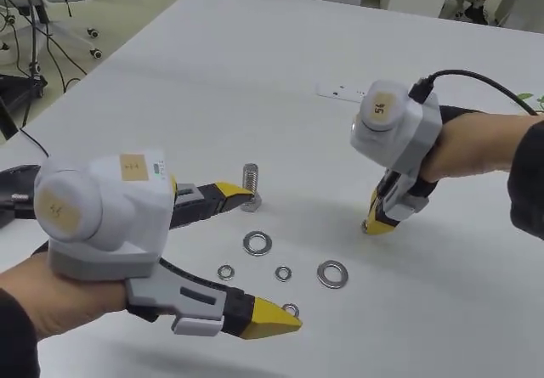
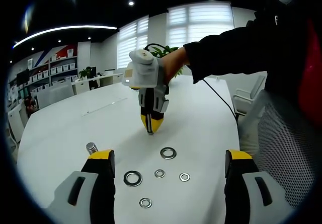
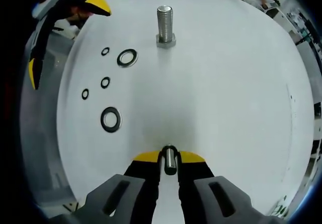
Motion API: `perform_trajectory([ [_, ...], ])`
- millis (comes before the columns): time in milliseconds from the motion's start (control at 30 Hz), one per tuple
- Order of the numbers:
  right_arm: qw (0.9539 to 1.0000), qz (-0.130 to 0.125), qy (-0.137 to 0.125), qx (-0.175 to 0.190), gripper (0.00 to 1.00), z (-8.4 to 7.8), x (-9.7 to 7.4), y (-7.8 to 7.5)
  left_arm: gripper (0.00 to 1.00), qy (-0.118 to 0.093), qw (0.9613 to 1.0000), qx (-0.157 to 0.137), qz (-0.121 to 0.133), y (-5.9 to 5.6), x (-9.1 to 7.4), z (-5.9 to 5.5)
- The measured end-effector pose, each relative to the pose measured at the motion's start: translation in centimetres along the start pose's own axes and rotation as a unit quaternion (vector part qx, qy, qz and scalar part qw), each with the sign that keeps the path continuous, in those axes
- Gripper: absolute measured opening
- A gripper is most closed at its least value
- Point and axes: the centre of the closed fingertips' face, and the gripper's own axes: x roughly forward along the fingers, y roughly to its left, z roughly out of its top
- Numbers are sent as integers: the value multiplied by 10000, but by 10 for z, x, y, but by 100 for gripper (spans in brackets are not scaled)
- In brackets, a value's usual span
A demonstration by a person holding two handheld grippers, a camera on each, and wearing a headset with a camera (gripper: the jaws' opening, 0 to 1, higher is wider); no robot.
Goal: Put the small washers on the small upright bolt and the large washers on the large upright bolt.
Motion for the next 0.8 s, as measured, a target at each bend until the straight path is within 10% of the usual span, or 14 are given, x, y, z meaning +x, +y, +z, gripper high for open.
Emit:
perform_trajectory([
  [800, 9994, -327, -75, 70, 23, -11, -31, -8, 89, -12, 10000, 11, 13, 0, -2, 0],
])
